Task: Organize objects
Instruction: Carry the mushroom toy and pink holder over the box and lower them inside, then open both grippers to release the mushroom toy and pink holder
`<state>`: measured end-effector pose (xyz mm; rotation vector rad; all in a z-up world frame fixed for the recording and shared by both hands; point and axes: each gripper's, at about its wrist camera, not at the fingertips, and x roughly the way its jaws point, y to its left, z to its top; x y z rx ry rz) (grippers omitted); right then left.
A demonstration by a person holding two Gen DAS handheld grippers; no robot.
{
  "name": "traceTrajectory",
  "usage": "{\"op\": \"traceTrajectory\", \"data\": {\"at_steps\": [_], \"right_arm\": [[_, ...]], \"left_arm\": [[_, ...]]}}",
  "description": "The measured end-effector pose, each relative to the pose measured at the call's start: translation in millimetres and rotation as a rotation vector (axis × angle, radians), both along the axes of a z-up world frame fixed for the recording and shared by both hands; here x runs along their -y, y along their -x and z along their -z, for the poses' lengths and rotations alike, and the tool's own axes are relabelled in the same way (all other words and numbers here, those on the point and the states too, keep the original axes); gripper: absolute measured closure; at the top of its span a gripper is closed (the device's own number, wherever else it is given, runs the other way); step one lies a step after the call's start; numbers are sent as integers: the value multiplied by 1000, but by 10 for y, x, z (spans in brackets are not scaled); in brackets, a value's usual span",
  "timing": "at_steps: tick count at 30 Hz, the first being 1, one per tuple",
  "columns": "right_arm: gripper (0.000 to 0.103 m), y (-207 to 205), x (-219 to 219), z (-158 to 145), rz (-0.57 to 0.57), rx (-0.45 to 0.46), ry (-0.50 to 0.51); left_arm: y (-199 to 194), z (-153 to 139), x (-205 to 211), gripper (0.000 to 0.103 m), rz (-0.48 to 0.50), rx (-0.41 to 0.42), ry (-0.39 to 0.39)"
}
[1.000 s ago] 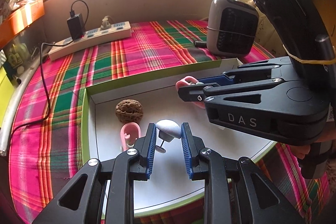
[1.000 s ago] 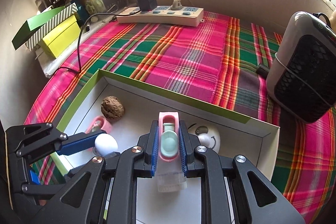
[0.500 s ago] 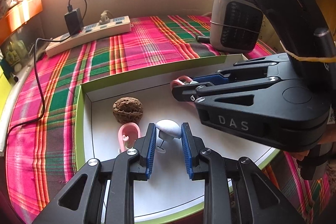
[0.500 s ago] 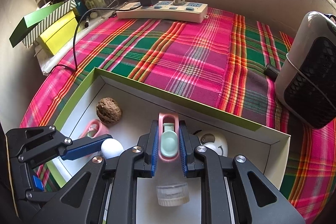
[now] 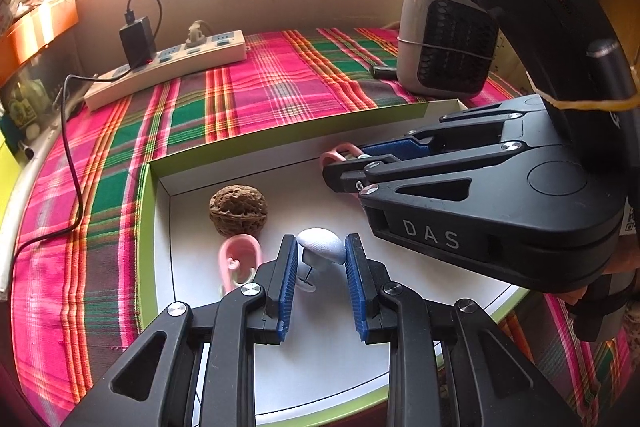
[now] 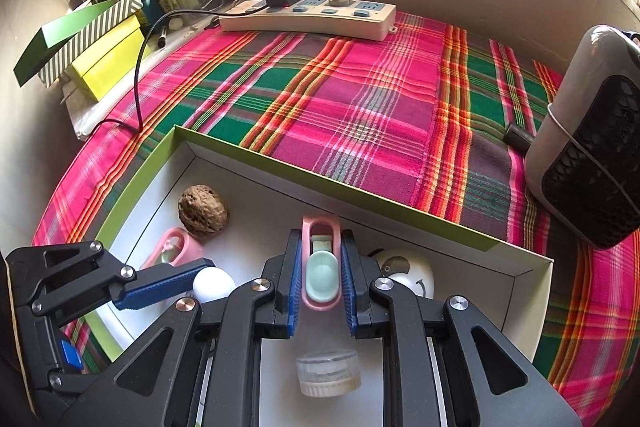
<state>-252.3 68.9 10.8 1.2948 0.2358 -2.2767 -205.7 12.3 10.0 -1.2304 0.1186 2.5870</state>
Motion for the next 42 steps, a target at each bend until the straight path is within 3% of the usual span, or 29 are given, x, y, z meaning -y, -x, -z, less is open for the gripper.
{"op": "traceTrajectory", "data": {"at_steps": [16, 21, 25, 42], "right_arm": [[84, 6, 3, 4, 5, -8, -18], [81, 2, 2, -1, 12, -11, -22], [70, -10, 5, -4, 12, -14, -25], [69, -54, -25, -27, 39, -15, -14]], "left_arm": [[16, -3, 32, 80, -9, 4, -1], [13, -2, 35, 76, -9, 5, -6], [14, 1, 42, 72, -9, 5, -5], [-20, -12, 66, 67, -28, 9, -2]]}}
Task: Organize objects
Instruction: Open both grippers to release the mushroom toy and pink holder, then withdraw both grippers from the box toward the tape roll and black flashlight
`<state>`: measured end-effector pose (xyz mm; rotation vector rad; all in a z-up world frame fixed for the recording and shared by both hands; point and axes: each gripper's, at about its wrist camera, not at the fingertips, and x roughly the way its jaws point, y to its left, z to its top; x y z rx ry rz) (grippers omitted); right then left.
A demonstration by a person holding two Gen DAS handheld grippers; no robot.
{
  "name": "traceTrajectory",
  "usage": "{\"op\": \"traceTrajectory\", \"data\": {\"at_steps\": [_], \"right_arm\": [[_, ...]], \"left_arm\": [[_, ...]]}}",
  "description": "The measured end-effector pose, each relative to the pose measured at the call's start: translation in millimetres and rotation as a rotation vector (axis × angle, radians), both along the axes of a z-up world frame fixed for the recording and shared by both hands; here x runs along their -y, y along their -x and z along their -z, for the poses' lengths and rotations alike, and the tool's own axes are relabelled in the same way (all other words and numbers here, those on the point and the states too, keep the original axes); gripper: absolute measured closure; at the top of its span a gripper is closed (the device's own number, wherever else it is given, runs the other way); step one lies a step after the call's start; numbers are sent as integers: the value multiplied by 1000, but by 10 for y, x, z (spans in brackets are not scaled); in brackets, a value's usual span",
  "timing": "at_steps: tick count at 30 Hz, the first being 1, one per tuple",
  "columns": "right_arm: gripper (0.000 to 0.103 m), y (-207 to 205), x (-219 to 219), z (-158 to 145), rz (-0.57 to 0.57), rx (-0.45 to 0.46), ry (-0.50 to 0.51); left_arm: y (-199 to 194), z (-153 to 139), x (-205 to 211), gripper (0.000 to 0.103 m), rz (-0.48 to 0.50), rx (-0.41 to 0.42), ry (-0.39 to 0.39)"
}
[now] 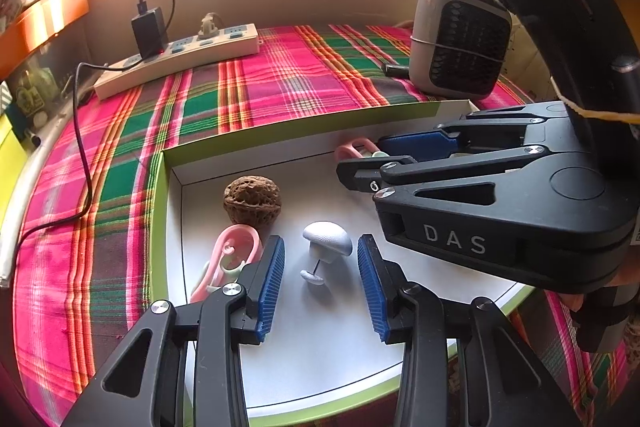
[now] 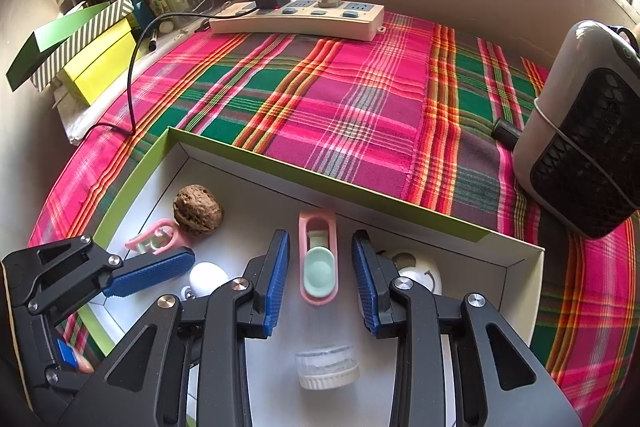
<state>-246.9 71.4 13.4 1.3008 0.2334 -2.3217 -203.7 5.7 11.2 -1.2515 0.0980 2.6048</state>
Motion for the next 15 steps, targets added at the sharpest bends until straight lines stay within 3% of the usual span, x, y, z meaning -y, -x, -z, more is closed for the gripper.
{"op": "traceTrajectory", "data": {"at_steps": [15], "right_arm": [[64, -247, -81, -232, 36, -78, 3]], "left_arm": [[-243, -180, 79, 67, -25, -29, -13]]}}
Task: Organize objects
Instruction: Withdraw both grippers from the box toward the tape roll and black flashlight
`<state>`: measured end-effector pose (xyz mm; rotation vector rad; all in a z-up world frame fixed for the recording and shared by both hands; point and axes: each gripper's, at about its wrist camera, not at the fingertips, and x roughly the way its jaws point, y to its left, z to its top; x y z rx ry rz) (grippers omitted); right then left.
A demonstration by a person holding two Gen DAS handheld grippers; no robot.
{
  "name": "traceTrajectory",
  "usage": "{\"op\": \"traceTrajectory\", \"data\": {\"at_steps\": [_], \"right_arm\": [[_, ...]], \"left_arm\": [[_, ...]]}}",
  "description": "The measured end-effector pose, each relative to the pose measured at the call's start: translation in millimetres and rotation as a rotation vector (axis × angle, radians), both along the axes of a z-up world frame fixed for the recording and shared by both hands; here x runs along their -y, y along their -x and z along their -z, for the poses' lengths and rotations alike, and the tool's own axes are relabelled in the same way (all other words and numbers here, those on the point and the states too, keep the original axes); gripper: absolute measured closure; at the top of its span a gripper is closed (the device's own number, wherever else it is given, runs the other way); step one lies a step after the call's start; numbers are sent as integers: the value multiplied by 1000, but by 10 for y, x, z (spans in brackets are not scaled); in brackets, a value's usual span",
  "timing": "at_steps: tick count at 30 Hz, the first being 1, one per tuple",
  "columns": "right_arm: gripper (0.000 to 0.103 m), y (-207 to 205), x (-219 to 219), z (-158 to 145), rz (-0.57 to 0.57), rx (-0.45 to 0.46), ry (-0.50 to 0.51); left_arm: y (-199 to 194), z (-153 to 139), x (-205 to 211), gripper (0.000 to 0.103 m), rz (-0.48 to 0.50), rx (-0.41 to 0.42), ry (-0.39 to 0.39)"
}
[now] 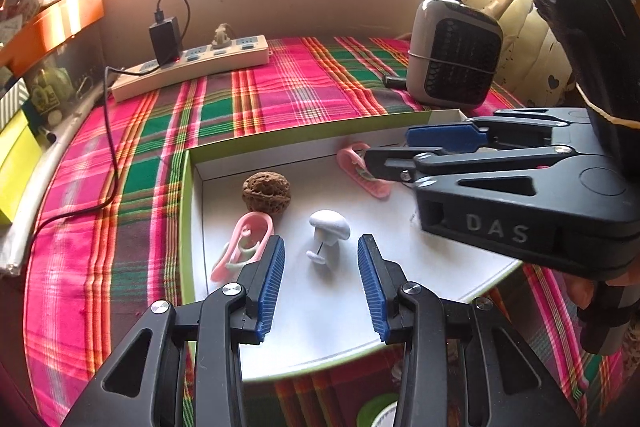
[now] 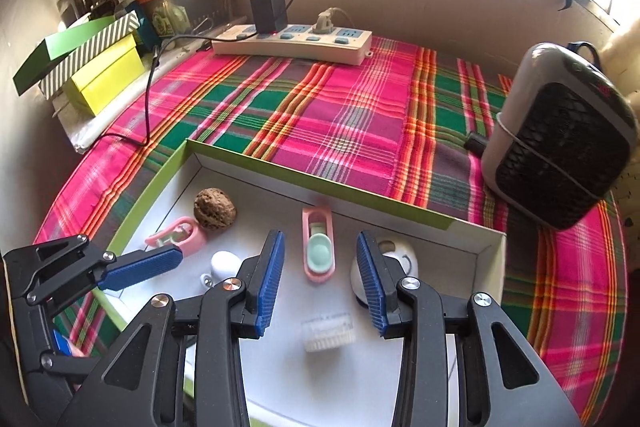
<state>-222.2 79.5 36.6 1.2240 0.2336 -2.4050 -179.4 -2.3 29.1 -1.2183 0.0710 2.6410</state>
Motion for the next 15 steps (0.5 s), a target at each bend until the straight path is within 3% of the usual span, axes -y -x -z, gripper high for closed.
{"op": "traceTrajectory", "data": {"at_steps": [15], "right_arm": [[64, -402, -157, -201, 27, -55, 26]], "left_arm": [[-351, -147, 136, 67, -35, -42, -31]]}}
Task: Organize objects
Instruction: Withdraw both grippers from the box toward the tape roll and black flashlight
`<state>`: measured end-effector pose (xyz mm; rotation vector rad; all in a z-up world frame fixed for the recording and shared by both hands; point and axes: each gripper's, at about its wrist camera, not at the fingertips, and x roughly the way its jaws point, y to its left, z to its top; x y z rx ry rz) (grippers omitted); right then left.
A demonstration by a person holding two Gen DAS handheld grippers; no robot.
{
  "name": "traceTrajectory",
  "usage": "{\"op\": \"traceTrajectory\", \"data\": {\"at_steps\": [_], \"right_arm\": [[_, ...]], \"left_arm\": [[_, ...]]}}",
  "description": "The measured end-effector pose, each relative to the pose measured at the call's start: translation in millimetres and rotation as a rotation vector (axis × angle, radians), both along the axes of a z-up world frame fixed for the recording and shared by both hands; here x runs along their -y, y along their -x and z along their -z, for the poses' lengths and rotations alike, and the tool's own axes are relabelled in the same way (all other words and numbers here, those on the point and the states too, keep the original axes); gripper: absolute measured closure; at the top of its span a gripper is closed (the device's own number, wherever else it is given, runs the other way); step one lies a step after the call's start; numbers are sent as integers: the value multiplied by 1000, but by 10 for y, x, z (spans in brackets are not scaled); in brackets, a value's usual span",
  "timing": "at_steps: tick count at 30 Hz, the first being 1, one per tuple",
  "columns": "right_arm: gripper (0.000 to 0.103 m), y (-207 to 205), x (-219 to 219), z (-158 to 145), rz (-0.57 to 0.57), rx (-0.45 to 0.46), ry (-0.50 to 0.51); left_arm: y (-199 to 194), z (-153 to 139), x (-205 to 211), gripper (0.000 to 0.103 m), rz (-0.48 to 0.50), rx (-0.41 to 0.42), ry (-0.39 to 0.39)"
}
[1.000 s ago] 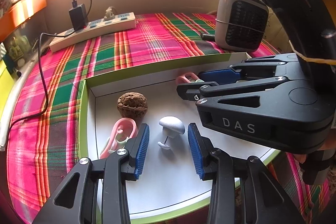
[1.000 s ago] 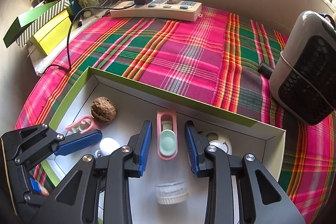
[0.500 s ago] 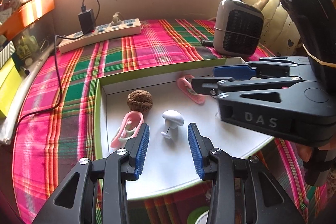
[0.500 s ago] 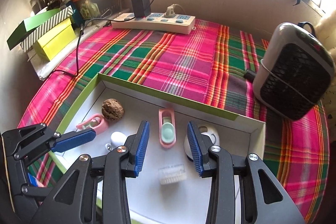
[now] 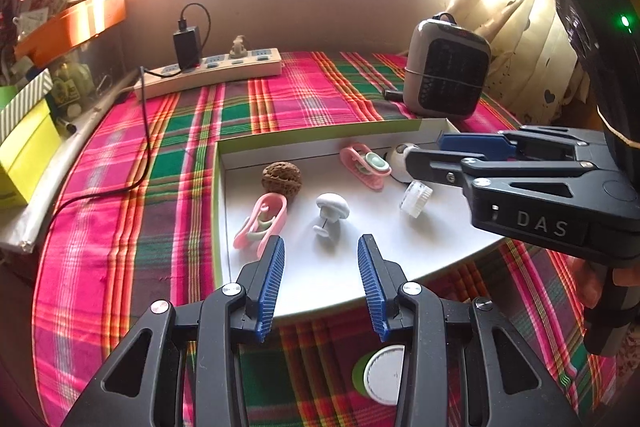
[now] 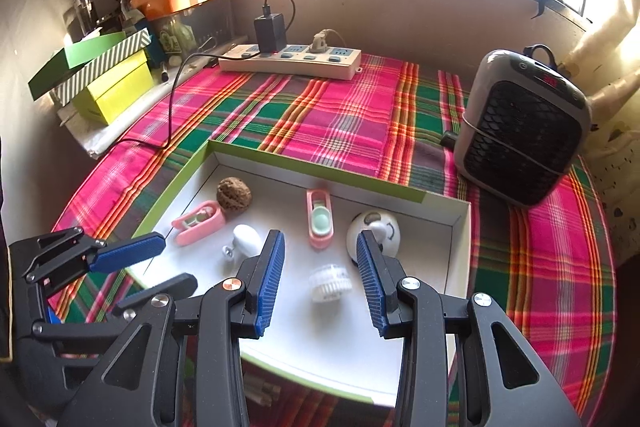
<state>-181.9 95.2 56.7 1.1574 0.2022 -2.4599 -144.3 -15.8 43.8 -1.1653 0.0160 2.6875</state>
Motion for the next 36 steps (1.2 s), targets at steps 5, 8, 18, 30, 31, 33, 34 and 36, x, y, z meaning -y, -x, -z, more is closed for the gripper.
{"op": "traceTrajectory", "data": {"at_steps": [5, 8, 18, 30, 31, 33, 34, 36], "right_arm": [[64, -129, -47, -43, 3, -17, 14], [64, -211, -73, -54, 2, -26, 23], [64, -625, -209, -25, -1, -55, 40], [64, -1016, -241, 92, -39, -42, 75], [64, -1043, -238, 111, -43, -39, 76], [64, -1078, -230, 140, -49, -33, 75], [63, -1092, -222, 156, -54, -29, 75], [63, -1118, -211, 186, -61, -23, 77]], "left_arm": [[-92, -38, 67, 67, -17, -14, -12], [-155, -70, 103, 66, -24, -26, -17], [-398, -61, 224, 66, -24, -28, -68], [-575, 20, 220, 66, -3, -12, -91], [-583, 29, 226, 66, -4, -9, -93], [-597, 49, 235, 66, -5, -4, -97], [-599, 59, 241, 66, -6, -1, -100], [-604, 77, 254, 65, -5, 6, -110]]}}
